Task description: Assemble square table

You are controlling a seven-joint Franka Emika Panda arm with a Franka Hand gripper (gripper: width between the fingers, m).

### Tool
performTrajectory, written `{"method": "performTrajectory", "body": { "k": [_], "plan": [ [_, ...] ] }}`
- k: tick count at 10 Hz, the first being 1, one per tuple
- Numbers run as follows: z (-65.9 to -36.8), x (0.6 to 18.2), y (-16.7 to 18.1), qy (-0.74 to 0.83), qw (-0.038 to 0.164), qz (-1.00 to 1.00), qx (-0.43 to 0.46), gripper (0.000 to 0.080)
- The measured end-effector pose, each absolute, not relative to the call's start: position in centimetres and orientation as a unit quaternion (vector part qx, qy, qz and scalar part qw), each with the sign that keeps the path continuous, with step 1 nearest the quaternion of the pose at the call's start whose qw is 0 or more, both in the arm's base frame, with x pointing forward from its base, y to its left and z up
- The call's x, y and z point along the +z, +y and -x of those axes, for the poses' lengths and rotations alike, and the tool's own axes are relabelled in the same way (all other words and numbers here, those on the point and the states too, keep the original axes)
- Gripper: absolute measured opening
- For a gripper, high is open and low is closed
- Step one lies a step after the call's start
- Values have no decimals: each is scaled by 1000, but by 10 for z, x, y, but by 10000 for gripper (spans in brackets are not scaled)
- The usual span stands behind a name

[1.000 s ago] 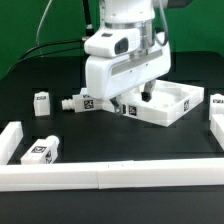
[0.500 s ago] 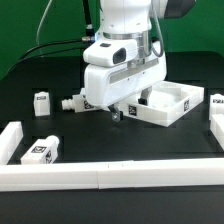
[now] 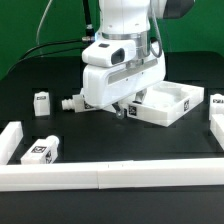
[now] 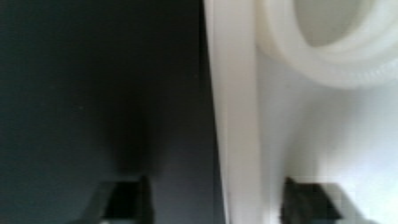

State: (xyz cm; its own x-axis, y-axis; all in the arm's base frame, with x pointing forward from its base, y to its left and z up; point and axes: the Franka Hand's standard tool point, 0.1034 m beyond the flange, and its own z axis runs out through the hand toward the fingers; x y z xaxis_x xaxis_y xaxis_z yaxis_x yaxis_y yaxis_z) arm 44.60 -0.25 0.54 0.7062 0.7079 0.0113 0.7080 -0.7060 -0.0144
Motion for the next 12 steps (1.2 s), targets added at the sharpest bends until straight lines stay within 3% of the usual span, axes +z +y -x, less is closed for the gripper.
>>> {"method": "performTrajectory", "body": {
  "k": [1,2,5,8,9,10,12],
  "plan": [
    [-446,5,-2,-383,9,924,-2,190],
    [-446,5,-3,-383,9,924,-2,43],
    [-446,6,-3,-381,11,924,1,42],
    [-473,30,-14,-351,31,936,30,42],
    [-481,43,-14,-306,29,951,38,42],
    [-490,56,-7,-267,11,963,32,42],
    [-486,65,4,-226,3,973,36,42]
  ]
}}
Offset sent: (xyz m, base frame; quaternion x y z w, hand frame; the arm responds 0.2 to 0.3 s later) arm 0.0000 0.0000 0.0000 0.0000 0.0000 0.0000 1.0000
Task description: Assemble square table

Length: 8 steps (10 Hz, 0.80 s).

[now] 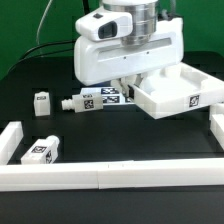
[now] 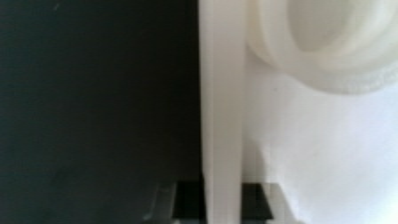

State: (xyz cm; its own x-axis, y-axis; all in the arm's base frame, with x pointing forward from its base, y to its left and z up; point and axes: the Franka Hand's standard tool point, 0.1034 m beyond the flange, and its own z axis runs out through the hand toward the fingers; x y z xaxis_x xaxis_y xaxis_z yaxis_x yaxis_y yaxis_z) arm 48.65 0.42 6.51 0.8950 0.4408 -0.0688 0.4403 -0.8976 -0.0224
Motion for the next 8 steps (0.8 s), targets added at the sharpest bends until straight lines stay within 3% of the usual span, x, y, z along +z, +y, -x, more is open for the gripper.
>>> {"method": "performTrajectory", "body": {
  "k": [4,6,8],
  "plan": [
    [-475,61,2,-253,-3,967,10,42],
    [-488,69,-45,-150,-2,989,6,42],
    [-515,79,-82,-97,16,994,53,42]
  ]
}}
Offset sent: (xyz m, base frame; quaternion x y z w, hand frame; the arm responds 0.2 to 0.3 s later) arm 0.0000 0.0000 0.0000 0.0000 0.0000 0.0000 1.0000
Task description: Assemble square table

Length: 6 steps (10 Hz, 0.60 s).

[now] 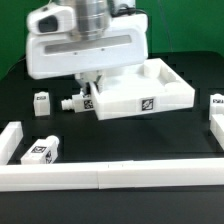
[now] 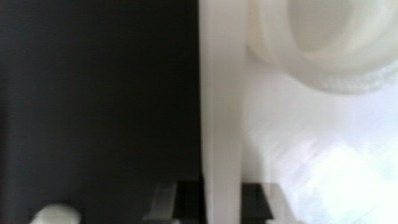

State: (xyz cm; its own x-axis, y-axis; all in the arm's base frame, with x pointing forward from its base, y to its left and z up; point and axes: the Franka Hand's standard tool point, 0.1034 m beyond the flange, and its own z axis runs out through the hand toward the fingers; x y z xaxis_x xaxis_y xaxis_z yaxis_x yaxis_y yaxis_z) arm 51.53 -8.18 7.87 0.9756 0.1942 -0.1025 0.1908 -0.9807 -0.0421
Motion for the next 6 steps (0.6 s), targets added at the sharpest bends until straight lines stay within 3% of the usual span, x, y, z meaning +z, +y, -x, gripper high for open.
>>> {"method": "performTrajectory", "body": {
  "k": [1,5,6],
  "plan": [
    [-529,82,-80,-92,12,995,41,42],
    [-526,76,-78,-94,12,994,46,43],
    [-539,70,-67,-44,6,998,35,43]
  ]
}}
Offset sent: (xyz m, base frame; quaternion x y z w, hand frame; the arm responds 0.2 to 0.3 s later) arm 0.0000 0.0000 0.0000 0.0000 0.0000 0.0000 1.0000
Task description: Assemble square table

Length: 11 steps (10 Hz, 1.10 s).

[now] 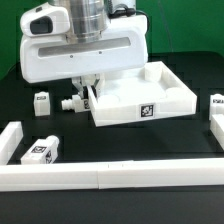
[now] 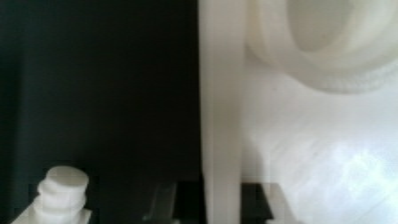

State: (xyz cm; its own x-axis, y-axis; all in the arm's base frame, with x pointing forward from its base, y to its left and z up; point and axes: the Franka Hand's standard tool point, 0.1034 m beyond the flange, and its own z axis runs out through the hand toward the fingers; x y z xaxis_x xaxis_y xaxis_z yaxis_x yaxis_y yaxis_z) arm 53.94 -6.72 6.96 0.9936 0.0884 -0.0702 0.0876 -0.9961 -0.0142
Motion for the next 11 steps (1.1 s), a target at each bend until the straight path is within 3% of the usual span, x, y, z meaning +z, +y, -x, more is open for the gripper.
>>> {"method": "performTrajectory", "body": {
  "k": [1,2,6,9,11],
  "plan": [
    [-548,56,-42,-28,1,1000,9,43],
    [-542,56,-32,-29,11,999,35,43],
    [-542,52,-33,-16,10,999,37,43],
    [-559,22,-23,-2,4,999,41,43],
    [-575,16,-20,7,1,999,32,43]
  ]
}}
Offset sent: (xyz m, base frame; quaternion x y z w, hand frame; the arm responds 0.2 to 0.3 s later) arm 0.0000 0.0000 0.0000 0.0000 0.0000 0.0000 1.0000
